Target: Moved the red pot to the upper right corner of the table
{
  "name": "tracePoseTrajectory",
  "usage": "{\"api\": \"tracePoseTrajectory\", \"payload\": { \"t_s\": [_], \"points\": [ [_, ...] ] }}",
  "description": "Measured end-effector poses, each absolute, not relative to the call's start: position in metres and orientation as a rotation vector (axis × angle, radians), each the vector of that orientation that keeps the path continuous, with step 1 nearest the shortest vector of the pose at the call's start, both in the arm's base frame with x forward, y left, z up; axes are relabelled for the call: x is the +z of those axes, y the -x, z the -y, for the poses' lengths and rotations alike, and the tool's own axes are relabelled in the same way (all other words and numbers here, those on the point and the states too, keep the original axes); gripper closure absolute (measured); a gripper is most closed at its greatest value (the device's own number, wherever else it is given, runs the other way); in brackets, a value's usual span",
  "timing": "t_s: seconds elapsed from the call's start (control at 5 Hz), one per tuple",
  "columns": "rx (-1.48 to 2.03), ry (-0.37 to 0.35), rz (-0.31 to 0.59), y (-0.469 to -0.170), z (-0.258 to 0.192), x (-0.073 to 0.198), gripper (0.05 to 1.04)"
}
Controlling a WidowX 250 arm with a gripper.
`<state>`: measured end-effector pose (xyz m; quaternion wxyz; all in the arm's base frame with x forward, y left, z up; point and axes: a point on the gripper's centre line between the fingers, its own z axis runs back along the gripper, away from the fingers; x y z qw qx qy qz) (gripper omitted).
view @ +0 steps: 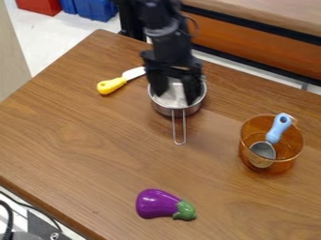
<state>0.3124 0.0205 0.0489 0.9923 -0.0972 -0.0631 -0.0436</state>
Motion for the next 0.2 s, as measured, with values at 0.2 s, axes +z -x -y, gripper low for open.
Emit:
{"api": "tracePoseTrajectory", "payload": {
  "t_s": [0.2],
  "points": [
    [-0.127,0.196,0.115,-0.2760,-0.0278,0.0531,0.089]
  ]
}}
